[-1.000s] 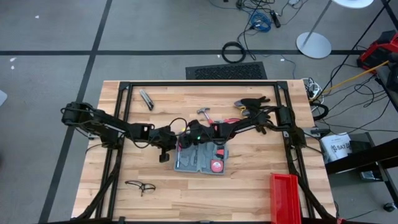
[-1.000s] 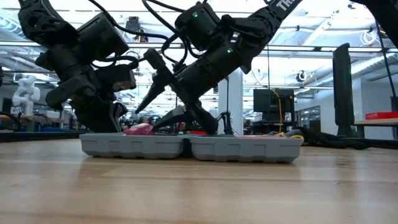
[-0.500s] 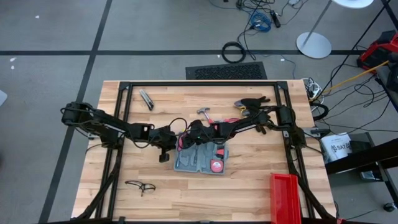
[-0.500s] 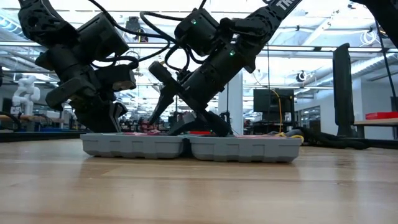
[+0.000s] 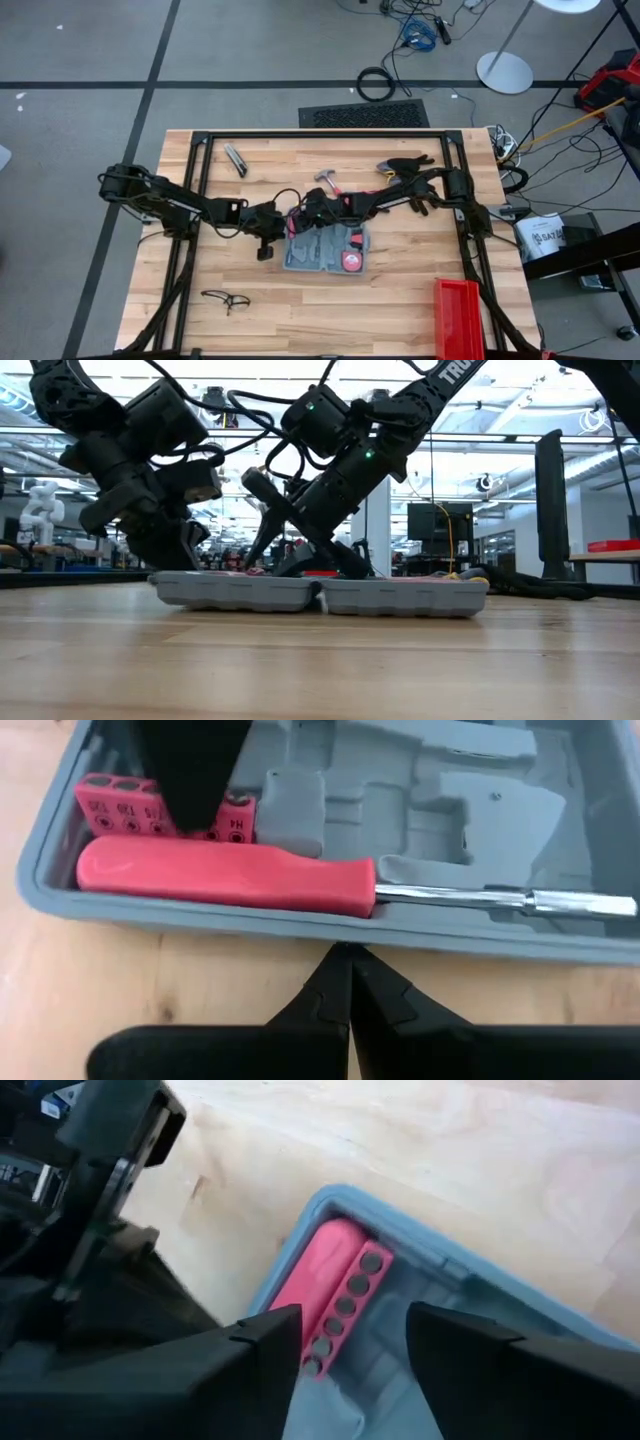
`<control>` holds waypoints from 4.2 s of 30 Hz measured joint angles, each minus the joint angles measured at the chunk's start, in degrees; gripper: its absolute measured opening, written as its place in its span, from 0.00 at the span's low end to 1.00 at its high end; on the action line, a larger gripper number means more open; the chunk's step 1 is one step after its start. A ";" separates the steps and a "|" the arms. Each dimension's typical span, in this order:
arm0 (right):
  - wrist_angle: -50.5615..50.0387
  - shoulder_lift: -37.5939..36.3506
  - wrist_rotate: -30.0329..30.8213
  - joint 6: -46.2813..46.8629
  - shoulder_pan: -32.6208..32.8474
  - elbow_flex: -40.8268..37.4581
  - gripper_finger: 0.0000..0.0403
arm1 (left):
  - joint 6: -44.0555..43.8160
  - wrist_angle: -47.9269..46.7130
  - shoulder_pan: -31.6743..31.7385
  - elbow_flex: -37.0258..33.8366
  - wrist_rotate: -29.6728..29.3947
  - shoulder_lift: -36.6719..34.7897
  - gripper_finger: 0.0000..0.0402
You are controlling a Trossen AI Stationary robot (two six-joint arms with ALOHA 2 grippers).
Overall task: Prefit tool cases
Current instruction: Remove the pink terminal block from the gray prefit tool case, then remove the pink screwdriver from the gray prefit tool case
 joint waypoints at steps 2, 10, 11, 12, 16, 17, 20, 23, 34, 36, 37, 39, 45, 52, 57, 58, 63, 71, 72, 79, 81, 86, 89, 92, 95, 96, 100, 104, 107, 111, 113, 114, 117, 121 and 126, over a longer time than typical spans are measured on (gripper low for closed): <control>0.02 0.42 0.15 -0.52 -0.01 0.06 0.36 | 0.00 0.11 0.00 0.00 0.16 0.00 0.00; 2.36 0.53 -0.10 -2.68 0.02 -0.14 0.09 | 0.00 0.03 -0.02 -0.01 0.63 0.00 0.00; 3.20 0.53 -0.25 -3.17 0.02 -0.17 0.06 | 0.00 -0.18 -0.02 -0.02 0.79 0.00 0.00; 3.75 0.51 -0.40 -3.56 0.01 -0.14 0.04 | -0.02 -0.29 -0.02 -0.02 0.82 0.00 0.00; 2.52 0.48 -0.85 -3.95 0.02 1.52 0.05 | -0.22 -0.62 -0.02 -0.02 0.71 0.00 0.00; 1.86 0.48 -0.86 -4.40 0.11 2.31 0.05 | -0.52 -0.66 0.00 -0.02 0.71 0.00 0.00; 0.26 0.43 -0.85 -6.63 0.54 4.71 0.02 | -1.13 -0.94 -0.01 -0.02 0.55 0.00 0.00; -2.39 0.35 -0.86 -8.33 0.97 7.00 0.02 | -1.44 -1.71 0.02 0.00 -0.12 -0.02 0.00; -8.99 -7.16 -0.09 -12.98 1.90 5.15 0.01 | -2.64 -2.41 -0.01 0.00 -0.09 -0.80 0.00; -10.76 -10.93 1.42 -13.00 2.33 1.91 0.01 | -2.69 -3.10 -0.01 0.00 -0.09 -1.50 0.00; -12.66 -13.27 2.88 -12.30 2.70 -0.21 0.01 | -2.69 -3.47 -0.02 0.00 -0.09 -1.95 0.00; -17.25 -18.52 6.15 -9.53 3.59 -5.48 0.01 | -2.73 -4.64 -0.02 -0.02 -0.08 -3.36 0.00; -19.79 -38.37 13.66 12.52 10.69 -30.19 0.00 | -3.02 -6.17 -0.02 0.00 -0.07 -7.70 0.00; -4.65 -44.42 19.34 31.51 18.12 -51.22 0.00 | -2.99 -3.63 -0.02 0.00 -0.05 -9.79 0.00; -3.02 -44.46 20.11 32.96 17.87 -54.40 0.01 | -3.06 -2.98 0.10 0.00 -0.05 -9.77 0.00; -3.86 -44.42 19.43 32.53 17.72 -54.62 0.02 | -3.19 -3.08 0.15 0.00 -0.05 -9.77 0.00; -4.61 -44.83 19.25 29.73 17.66 -54.74 0.15 | -4.44 -3.16 1.23 0.00 -0.02 -9.77 0.00; -4.20 -49.28 22.10 16.54 16.72 -49.16 0.25 | -4.61 -4.45 2.79 0.00 -0.01 -9.83 0.00; -4.08 -49.36 22.32 12.71 16.16 -47.06 0.25 | -4.61 -4.97 3.10 0.00 -0.05 -9.85 0.00; -6.05 -40.09 21.94 -13.52 10.62 -28.79 0.20 | -6.06 -10.88 5.08 0.00 -2.66 -9.86 0.00; -6.10 -34.53 20.93 -19.86 8.89 -23.42 0.19 | -6.10 -12.72 5.27 0.00 -2.83 -9.86 0.00; -7.71 -18.97 13.23 -29.25 4.67 -9.54 0.21 | -6.14 -13.04 5.11 0.00 -2.63 -9.86 0.00; -9.45 -11.03 7.31 -31.95 2.49 -1.07 0.24 | -7.33 -12.90 4.87 0.00 -2.53 -9.86 0.00; -11.98 -4.73 -1.03 -32.78 0.65 6.23 0.29 | -7.62 -12.83 4.76 0.00 -2.39 -9.68 0.00; -16.32 -0.51 -4.35 -33.53 -0.37 11.71 0.34 | -8.57 -12.44 4.76 -0.44 -2.17 -8.83 0.00; -17.37 0.54 -4.79 -33.79 -0.62 13.01 0.35 | -8.78 -12.03 4.76 -0.78 -2.14 -8.40 0.00; -19.19 2.99 -5.31 -33.93 -1.12 14.99 0.40 | -9.08 -9.93 4.76 -2.09 -2.05 -5.92 0.00; -18.87 3.40 -7.94 -32.34 -1.52 15.13 0.42 | -9.07 -3.92 4.76 -2.82 -1.02 -3.40 0.00; -17.99 3.85 -8.31 -31.76 -1.80 15.13 0.43 | -8.86 -0.97 4.76 -2.85 -0.86 -2.28 0.00; -16.76 4.69 -8.41 -31.59 -2.15 15.15 0.42 | -8.84 0.26 4.76 -2.89 -0.82 -1.77 0.00; -15.61 6.05 -9.89 -31.05 -2.37 15.15 0.42 | -8.85 0.32 4.76 -2.89 -0.82 -1.77 0.00; -14.44 6.51 -11.23 -30.61 -2.54 15.16 0.42 | -8.85 0.45 4.76 -2.90 -0.76 -1.76 0.00; -10.16 8.48 -16.27 -29.07 -2.98 15.28 0.42 | -8.85 1.01 4.76 -3.01 -0.71 -1.73 0.00; -7.94 9.50 -18.40 -28.07 -3.34 15.24 0.42 | -8.68 1.38 4.76 -3.06 -0.71 -1.73 0.00; -5.47 9.68 -22.61 -27.42 -3.64 15.00 0.42 | -8.86 1.60 4.75 -3.06 -0.71 -1.73 0.00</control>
